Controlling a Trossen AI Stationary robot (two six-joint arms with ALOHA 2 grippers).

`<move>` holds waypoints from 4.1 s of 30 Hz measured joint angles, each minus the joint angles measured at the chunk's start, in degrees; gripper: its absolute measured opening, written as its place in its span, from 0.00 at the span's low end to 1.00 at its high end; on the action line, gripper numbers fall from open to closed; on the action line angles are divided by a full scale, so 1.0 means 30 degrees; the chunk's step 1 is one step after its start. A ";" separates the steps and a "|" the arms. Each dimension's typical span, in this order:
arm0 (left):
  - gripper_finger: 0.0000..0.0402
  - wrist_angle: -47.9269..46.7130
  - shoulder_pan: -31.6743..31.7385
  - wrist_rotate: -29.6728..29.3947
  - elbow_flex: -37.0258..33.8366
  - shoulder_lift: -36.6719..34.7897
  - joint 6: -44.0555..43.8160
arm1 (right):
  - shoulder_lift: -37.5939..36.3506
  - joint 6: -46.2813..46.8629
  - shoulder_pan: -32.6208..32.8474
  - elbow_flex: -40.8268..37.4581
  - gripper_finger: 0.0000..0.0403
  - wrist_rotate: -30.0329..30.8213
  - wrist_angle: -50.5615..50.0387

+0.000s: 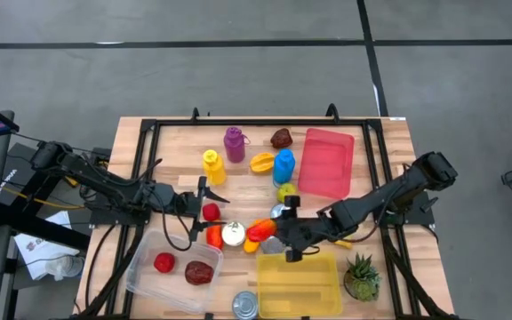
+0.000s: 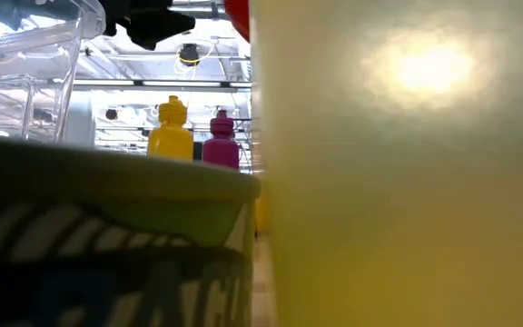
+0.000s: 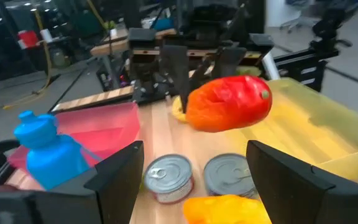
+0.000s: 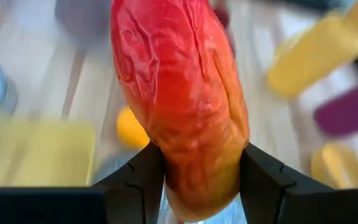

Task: Pick & Place Food Item
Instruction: Put the right orange mango into the transparent bin

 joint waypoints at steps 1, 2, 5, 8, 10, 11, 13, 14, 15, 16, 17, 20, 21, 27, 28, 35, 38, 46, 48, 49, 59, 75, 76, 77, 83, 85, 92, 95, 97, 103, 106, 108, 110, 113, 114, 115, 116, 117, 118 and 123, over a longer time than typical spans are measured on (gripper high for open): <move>0.69 0.0044 0.0000 0.0191 0.0000 -0.0082 0.0000 | 0.0004 -0.0375 0.0000 -0.0274 0.38 0.0366 0.1214; 0.69 0.0183 0.0000 0.0382 0.0002 -0.0129 0.0000 | 0.0004 -0.0700 0.0000 -0.0593 0.38 0.0720 0.2484; 0.69 0.0137 -0.0036 0.0549 0.0007 -0.0514 0.0043 | 0.0018 -0.1665 0.0000 -0.1465 0.38 0.1915 0.5519; 0.69 0.0151 -0.0036 0.0880 0.0007 -0.0981 0.0100 | 0.0018 -0.2677 -0.0093 -0.2839 0.38 0.2696 0.9621; 0.69 0.0205 -0.0031 0.0880 0.0007 -0.1262 0.0102 | 0.0033 -0.3267 -0.0228 -0.3962 0.38 0.3109 1.2582; 0.69 0.0175 -0.0029 0.0880 0.0007 -0.1393 0.0102 | 0.0033 -0.3654 -0.0287 -0.4507 0.38 0.3280 1.4102; 0.69 0.0268 -0.0029 0.0880 0.0007 -0.1544 0.0109 | 0.0027 -0.4427 -0.0423 -0.5708 0.38 0.3370 1.7592; 0.69 0.0476 -0.0029 0.0914 0.0007 -0.1538 0.0095 | 0.0033 -0.4771 -0.0495 -0.6313 0.38 0.3261 1.9376; 0.69 0.0721 -0.0029 0.0995 -0.0004 -0.1530 0.0082 | 0.0043 -0.5018 -0.0648 -0.6946 0.38 0.2882 2.1284; 0.69 0.1312 -0.0024 0.1011 -0.0094 -0.1467 0.0060 | 0.0122 -0.5144 -0.0833 -0.7447 0.38 0.2413 2.3047; 0.69 0.2257 -0.0018 0.1018 -0.0240 -0.1249 0.0036 | 0.0231 -0.5181 -0.1050 -0.7933 0.38 0.1756 2.4576; 0.69 0.5693 0.0168 0.1025 -0.1052 -0.0452 0.0065 | 0.0354 -0.4922 -0.1673 -0.9037 0.38 0.0239 2.6829; 0.69 0.6859 0.0268 0.1031 -0.1234 -0.0094 0.0039 | 0.0348 -0.4742 -0.1860 -0.9215 0.38 -0.0075 2.7138; 0.78 0.9966 0.1726 0.1977 -0.1247 0.2130 -0.0785 | 0.0346 -0.4392 -0.2470 -0.9511 0.38 -0.1346 2.7381; 0.80 1.0143 0.2030 0.2470 -0.1130 0.2533 -0.1209 | 0.0346 -0.4392 -0.2500 -0.9511 0.38 -0.1475 2.7344; 0.89 1.0190 0.3375 0.3849 0.0233 0.5020 -0.2120 | 0.0346 -0.4541 -0.2845 -0.9511 0.38 -0.1593 2.6983; 0.90 1.0309 0.3515 0.3855 0.0890 0.5654 -0.2092 | 0.0346 -0.4266 -0.3062 -0.9511 0.38 -0.1976 2.6620; 0.92 1.0324 0.3541 0.4717 0.2216 0.7094 -0.1853 | 0.0339 -0.3866 -0.3579 -0.9497 0.37 -0.2117 2.6211; 0.91 1.0338 0.3541 0.5033 0.2536 0.7447 -0.1570 | 0.0339 -0.3588 -0.3731 -0.9497 0.37 -0.2553 2.6211; 0.91 1.0338 0.3535 0.5045 0.2726 0.7656 -0.1559 | 0.0339 -0.3491 -0.3784 -0.9497 0.37 -0.2701 2.6222; 0.85 1.0622 0.3643 0.5018 0.3754 0.8533 -0.1383 | 0.0339 -0.3304 -0.3927 -0.9497 0.37 -0.2958 2.6176; 0.54 1.0245 0.3643 0.4979 0.3796 0.8300 -0.0833 | 0.0333 -0.3465 -0.3912 -0.9468 0.37 -0.2975 2.5867; 0.54 0.9886 0.3643 0.4989 0.3796 0.8155 -0.0793 | 0.0332 -0.3483 -0.3912 -0.9463 0.37 -0.2975 2.5746; 0.54 0.9380 0.3643 0.4966 0.3800 0.7934 -0.0757 | 0.0332 -0.3474 -0.3926 -0.9446 0.37 -0.3019 2.5625; 0.54 0.5401 0.3495 0.4863 0.3794 0.5475 -0.0896 | 0.0317 -0.3030 -0.3878 -0.9142 0.67 -0.3049 2.2491; 0.54 0.3959 0.3300 0.4534 0.3800 0.4520 -0.0885 | 0.0259 -0.2679 -0.3876 -0.8642 0.76 -0.3065 2.0773; 0.54 -0.1244 0.2086 0.2983 0.3781 0.0935 -0.0882 | 0.0244 -0.1705 -0.3876 -0.6767 0.84 -0.3550 1.4749; 0.54 -0.3600 0.1298 0.1717 0.3767 -0.0428 -0.1082 | 0.0244 -0.1333 -0.3873 -0.5615 0.82 -0.4164 1.1478; 0.54 -0.4832 0.0728 0.0897 0.3774 -0.1228 -0.1483 | 0.0244 -0.1071 -0.3876 -0.4696 0.80 -0.4511 0.9256; 0.54 -0.7879 -0.1025 -0.0123 0.3774 -0.2621 -0.3233 | 0.0244 -0.0772 -0.3905 -0.2246 0.77 -0.5435 0.3251; 0.54 -0.9129 -0.1838 -0.0398 0.3774 -0.2678 -0.4037 | 0.0244 -0.0601 -0.4023 -0.1716 0.77 -0.5716 0.1483; 0.54 -0.9926 -0.2431 -0.0557 0.3774 -0.2674 -0.4445 | 0.0244 -0.0519 -0.4092 -0.1636 0.77 -0.5834 0.0914; 0.54 -1.0685 -0.2953 -0.0621 0.3774 -0.2674 -0.4896 | 0.0244 -0.0427 -0.4204 -0.1635 0.77 -0.5927 0.0515; 0.54 -1.1714 -0.3688 -0.0628 0.3900 -0.2667 -0.5541 | 0.0244 0.0000 -0.4195 -0.1635 0.77 -0.5975 0.0112; 0.54 -1.2267 -0.3934 -0.0636 0.4138 -0.2667 -0.5689 | 0.0244 0.0104 -0.4196 -0.1635 0.77 -0.5999 -0.0012; 0.54 -1.2809 -0.4193 -0.0641 0.4459 -0.2667 -0.5915 | 0.0244 0.0130 -0.4189 -0.1635 0.77 -0.5999 -0.0105; 0.54 -1.3203 -0.4468 -0.0660 0.4795 -0.2660 -0.6020 | 0.0244 0.0130 -0.4189 -0.1635 0.77 -0.6006 -0.0171; 0.54 -1.3628 -0.4722 -0.0665 0.5185 -0.2592 -0.6079 | 0.0244 0.0156 -0.4189 -0.1635 0.77 -0.6006 -0.0211; 0.54 -1.4122 -0.4971 -0.0665 0.5566 -0.2516 -0.6087 | 0.0244 0.0194 -0.4189 -0.1635 0.77 -0.6001 -0.0272; 0.54 -1.6237 -0.6352 -0.0574 0.6993 -0.1812 -0.6831 | 0.0244 0.0340 -0.4195 -0.1635 0.77 -0.6328 -0.0655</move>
